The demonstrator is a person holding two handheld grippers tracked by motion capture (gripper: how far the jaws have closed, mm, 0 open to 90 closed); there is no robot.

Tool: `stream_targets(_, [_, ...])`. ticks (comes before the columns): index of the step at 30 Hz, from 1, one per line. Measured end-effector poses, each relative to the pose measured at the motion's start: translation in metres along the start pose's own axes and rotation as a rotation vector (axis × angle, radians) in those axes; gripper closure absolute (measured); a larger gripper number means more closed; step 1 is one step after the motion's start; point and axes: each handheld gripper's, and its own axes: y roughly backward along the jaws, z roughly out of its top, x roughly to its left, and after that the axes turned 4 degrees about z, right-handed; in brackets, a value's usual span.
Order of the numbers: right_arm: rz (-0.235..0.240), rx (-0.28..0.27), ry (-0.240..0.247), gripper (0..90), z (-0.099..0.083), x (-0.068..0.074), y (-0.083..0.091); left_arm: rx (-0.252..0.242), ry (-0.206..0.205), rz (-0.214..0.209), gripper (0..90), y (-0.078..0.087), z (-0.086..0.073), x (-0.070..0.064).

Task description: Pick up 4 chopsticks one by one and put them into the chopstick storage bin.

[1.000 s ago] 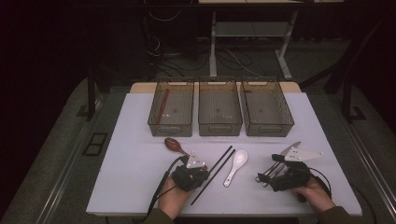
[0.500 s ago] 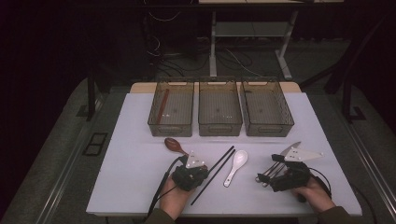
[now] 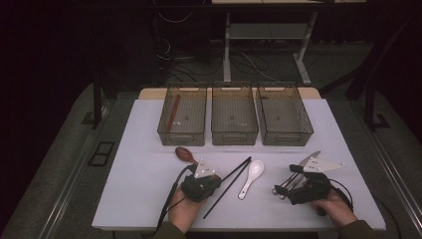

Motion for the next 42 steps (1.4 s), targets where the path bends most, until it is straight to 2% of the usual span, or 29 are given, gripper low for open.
stream_targets(13, [0.000, 0.001, 0.000, 0.7, 0.000, 0.000, 0.000, -0.076, 0.042, -0.060, 85.4, 0.020, 0.005, 0.018])
stream_targets(22, [-0.001, 0.002, -0.002, 0.7, 0.000, 0.000, 0.000, -0.144, 0.028, -0.104, 85.4, 0.038, 0.011, 0.035])
stream_targets(27, [0.001, 0.001, -0.002, 0.7, 0.000, 0.000, -0.001, -0.183, 0.026, -0.112, 85.4, 0.048, 0.018, 0.047])
stream_targets(31, [0.000, 0.000, -0.003, 0.6, 0.000, 0.000, 0.000, -0.208, 0.017, -0.105, 85.4, 0.055, 0.024, 0.057])
stream_targets(38, [0.000, 0.001, -0.008, 0.6, 0.000, -0.001, 0.000, -0.239, 0.031, -0.077, 85.3, 0.061, 0.036, 0.076])
stream_targets(42, [-0.002, 0.001, -0.009, 0.6, 0.000, -0.001, -0.001, -0.255, 0.053, -0.051, 85.3, 0.064, 0.043, 0.090])
